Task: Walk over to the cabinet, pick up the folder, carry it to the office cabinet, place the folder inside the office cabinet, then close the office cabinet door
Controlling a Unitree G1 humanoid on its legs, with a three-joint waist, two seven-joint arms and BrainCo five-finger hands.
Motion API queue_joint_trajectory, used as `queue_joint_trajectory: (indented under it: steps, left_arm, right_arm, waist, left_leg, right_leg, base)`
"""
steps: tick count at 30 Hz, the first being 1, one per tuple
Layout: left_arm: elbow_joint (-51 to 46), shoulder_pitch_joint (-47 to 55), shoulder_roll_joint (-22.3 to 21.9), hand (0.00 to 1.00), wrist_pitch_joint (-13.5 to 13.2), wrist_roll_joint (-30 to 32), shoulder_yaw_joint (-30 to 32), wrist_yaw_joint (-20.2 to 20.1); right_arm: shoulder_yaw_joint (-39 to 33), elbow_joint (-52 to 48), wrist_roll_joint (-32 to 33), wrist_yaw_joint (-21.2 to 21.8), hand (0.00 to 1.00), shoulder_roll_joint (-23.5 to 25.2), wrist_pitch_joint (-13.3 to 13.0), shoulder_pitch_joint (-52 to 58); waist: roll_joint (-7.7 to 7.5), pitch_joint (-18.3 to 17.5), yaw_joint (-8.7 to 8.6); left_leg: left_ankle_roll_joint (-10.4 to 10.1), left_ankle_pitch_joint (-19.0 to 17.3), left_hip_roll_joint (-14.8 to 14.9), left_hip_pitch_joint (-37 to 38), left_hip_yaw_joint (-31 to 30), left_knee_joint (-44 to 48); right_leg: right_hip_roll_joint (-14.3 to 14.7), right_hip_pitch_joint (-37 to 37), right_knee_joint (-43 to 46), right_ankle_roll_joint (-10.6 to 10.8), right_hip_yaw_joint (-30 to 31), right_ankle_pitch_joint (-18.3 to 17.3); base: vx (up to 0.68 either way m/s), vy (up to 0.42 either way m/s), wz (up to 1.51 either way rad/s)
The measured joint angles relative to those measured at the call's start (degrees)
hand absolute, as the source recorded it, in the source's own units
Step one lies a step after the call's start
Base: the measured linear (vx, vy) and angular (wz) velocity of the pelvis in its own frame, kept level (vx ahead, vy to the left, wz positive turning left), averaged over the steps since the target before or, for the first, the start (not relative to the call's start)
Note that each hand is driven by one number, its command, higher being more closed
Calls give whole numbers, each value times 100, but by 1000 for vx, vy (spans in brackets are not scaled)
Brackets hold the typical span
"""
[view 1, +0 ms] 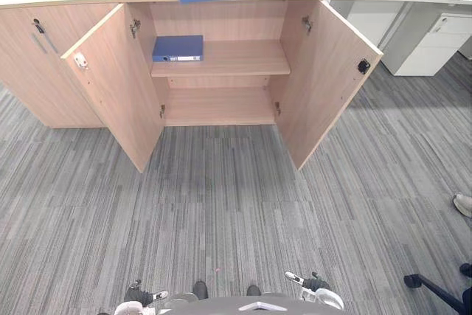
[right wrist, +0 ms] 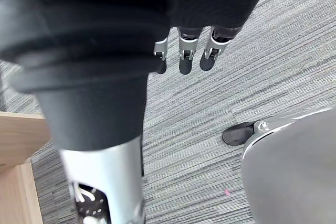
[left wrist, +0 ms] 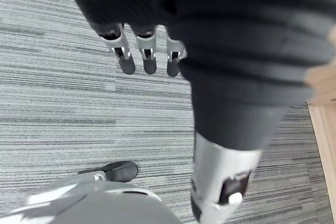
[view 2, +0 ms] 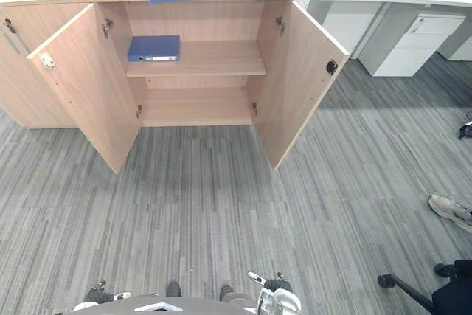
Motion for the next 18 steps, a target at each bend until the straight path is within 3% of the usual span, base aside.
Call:
queue_joint_trajectory:
  steps: [18]
  left_arm:
    - [3,-115,73,0,0,9,-184,16]
  right_arm:
    - [117,58,-8,0,0,97,69,-174]
  waist:
    - [-58,88,72]
  left_leg:
    - [17,-139,14,-141,290,0]
  right_leg:
    - [28,-151,-193,-18,274,90]
  base:
    - [-1,-19,-8]
